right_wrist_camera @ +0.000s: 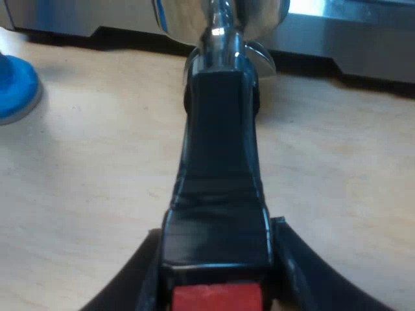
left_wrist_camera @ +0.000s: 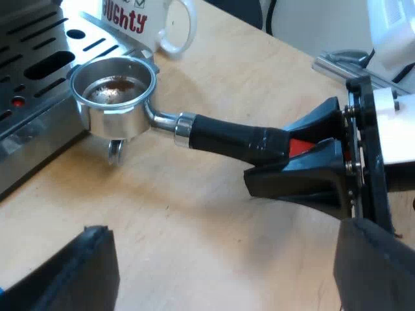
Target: Grind coffee beans and then tamp
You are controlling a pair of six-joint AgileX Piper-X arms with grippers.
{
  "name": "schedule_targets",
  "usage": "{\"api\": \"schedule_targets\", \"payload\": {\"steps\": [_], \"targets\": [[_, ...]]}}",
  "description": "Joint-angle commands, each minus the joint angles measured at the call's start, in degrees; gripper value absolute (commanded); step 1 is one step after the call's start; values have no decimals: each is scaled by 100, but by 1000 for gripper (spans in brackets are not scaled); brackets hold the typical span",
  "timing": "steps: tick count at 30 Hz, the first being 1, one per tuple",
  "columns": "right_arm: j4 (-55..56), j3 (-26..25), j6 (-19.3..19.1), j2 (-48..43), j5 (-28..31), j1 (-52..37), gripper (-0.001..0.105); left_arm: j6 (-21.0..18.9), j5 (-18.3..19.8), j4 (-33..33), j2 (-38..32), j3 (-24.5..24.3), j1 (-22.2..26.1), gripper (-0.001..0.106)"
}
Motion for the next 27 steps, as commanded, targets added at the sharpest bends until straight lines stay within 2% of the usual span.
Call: {"api": "schedule_targets", "payload": {"steps": [1, 7, 10, 12, 13, 15, 17, 27], "targets": [[-404, 78, -19, -88, 35, 13, 0, -34, 115, -10, -39, -12, -22, 69], [-1093, 566, -19, -88, -18, 13, 0, 103, -46, -10, -39, -12, -22, 69], [-1336, 740, -29, -88, -86, 13, 0, 149, -479, -10, -39, -12, -22, 69], [-1343, 826, -29, -88, -109, 13, 0, 253, -909, -10, -39, -12, -22, 69], [-1339, 836, -58, -88, -125, 13, 0, 275, -948, -10, -39, -12, -22, 69], [-1341, 864, -123, -88, -183, 13, 0, 318, -1368, -10, -39, -12, -22, 69], [-1341, 862, -216, -88, -227, 13, 0, 318, -1411, -10, -39, -12, -22, 69], [-1348, 1067, -193, -88, -240, 2, 0, 307, -1352, 65, -39, -12, -22, 69]]}}
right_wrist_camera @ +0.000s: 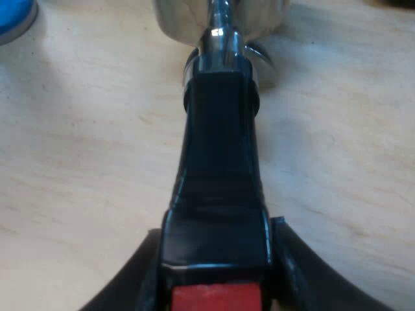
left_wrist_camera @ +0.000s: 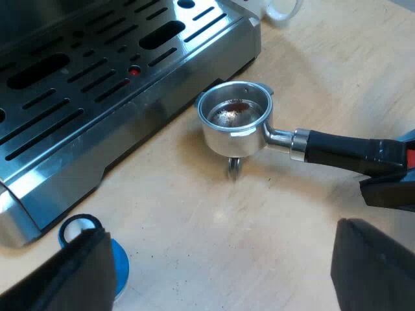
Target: Grind coffee beans and then tamp
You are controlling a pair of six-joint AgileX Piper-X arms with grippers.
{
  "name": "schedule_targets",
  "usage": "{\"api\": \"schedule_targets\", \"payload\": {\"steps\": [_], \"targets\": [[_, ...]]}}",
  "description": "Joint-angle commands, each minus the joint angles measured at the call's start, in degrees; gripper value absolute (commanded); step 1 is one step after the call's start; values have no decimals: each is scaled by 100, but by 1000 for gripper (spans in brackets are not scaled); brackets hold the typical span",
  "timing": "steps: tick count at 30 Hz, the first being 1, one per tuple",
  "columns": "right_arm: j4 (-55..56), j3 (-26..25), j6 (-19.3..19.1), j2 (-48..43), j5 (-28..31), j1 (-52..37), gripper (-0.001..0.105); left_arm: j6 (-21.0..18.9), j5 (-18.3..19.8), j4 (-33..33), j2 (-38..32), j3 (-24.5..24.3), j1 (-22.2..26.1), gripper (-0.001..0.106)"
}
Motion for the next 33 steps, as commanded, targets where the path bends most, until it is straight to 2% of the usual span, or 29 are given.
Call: {"api": "schedule_targets", "payload": {"steps": [1, 4, 16, 19, 21, 23, 24, 28, 33], "targets": [[-120, 66, -30, -88, 240, 2, 0, 30, 18, 98, -39, -12, -22, 69], [-120, 198, -30, -88, 224, 2, 0, 30, 18, 262, -39, -12, -22, 69], [-25, 394, -30, -45, -851, 2, 2, 30, 18, 299, -39, -12, -22, 69], [-25, 394, -30, 52, -1121, 2, 23, 30, 18, 299, -39, -12, -22, 69], [-25, 394, -30, 144, -1278, 2, 50, 30, 18, 299, -39, -12, -22, 69], [-25, 394, -30, 188, -1314, 2, 67, 30, 18, 299, -39, -12, -22, 69], [1, 394, -30, 192, -1341, 2, 72, 30, 18, 299, -39, -12, -22, 69], [71, 394, -30, 191, -1405, 2, 72, 30, 18, 299, -39, -12, -22, 69], [793, 224, -30, 191, -1966, -10, 72, 30, 18, 299, -39, -12, -22, 69]]}}
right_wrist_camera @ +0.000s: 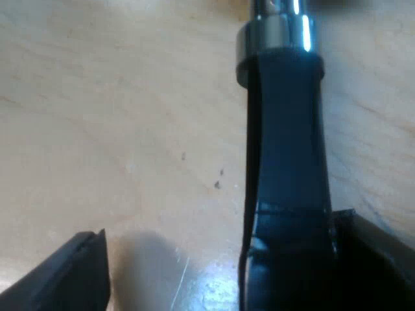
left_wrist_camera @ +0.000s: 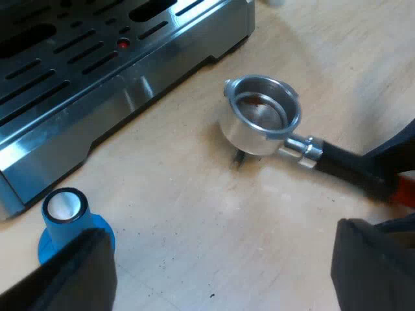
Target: Grind coffee beans and then tamp
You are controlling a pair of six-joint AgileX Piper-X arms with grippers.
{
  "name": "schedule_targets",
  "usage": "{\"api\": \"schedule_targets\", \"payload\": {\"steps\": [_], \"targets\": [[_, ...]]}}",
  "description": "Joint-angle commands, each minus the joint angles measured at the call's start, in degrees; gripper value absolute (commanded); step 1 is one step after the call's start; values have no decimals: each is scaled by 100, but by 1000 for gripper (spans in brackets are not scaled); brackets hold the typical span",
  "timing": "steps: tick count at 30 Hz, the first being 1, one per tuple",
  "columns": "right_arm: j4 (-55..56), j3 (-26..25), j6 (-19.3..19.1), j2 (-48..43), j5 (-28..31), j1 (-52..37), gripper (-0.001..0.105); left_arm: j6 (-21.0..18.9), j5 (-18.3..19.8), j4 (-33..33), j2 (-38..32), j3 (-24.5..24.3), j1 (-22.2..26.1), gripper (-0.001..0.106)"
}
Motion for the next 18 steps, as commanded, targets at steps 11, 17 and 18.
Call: {"api": "schedule_targets", "payload": {"steps": [11, 17, 18], "targets": [[2572, -720, -30, 71, -1013, -10, 72, 30, 18, 4, -39, -12, -22, 69], [2935, -1105, -185, -143, -1013, -10, 72, 30, 18, 4, -39, -12, -22, 69], [2977, -1177, -263, -203, -1013, -10, 72, 30, 18, 4, -39, -12, -22, 69]]}}
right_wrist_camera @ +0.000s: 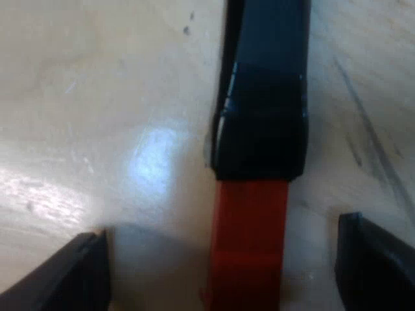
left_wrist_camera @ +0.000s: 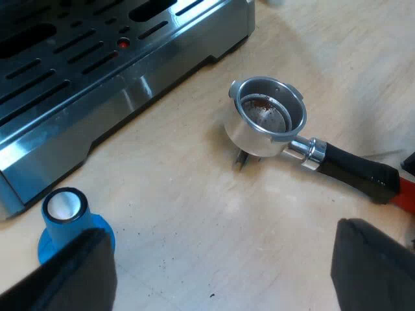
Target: Grind coffee beans and then tamp
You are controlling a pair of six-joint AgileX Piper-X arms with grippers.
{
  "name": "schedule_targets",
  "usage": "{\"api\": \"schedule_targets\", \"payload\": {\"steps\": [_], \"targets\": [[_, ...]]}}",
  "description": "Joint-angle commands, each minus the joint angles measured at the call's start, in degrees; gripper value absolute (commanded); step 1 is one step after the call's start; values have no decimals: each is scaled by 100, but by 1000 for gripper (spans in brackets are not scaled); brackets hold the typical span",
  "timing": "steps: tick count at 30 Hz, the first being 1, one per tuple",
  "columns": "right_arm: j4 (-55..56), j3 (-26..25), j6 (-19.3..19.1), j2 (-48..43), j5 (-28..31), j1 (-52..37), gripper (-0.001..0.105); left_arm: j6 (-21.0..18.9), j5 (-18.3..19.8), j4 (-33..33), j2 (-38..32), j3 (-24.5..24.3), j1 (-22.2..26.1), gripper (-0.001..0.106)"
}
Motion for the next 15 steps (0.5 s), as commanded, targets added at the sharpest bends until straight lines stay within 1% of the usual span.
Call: {"api": "schedule_targets", "payload": {"steps": [1, 5, 10, 13, 15], "targets": [[215, -168, -238, -157, -38, -10, 72, 30, 18, 4, -39, -12, -22, 69], [390, -395, -329, -434, -13, -10, 72, 30, 18, 70, -39, -12, -22, 69], [476, -597, -562, -765, 157, -10, 72, 30, 18, 159, -39, -12, -22, 69], [476, -703, -725, -1006, 389, -10, 72, 30, 18, 160, -39, -12, -22, 69], [476, -788, -918, -1196, 603, -10, 72, 30, 18, 160, -39, -12, -22, 69]]}}
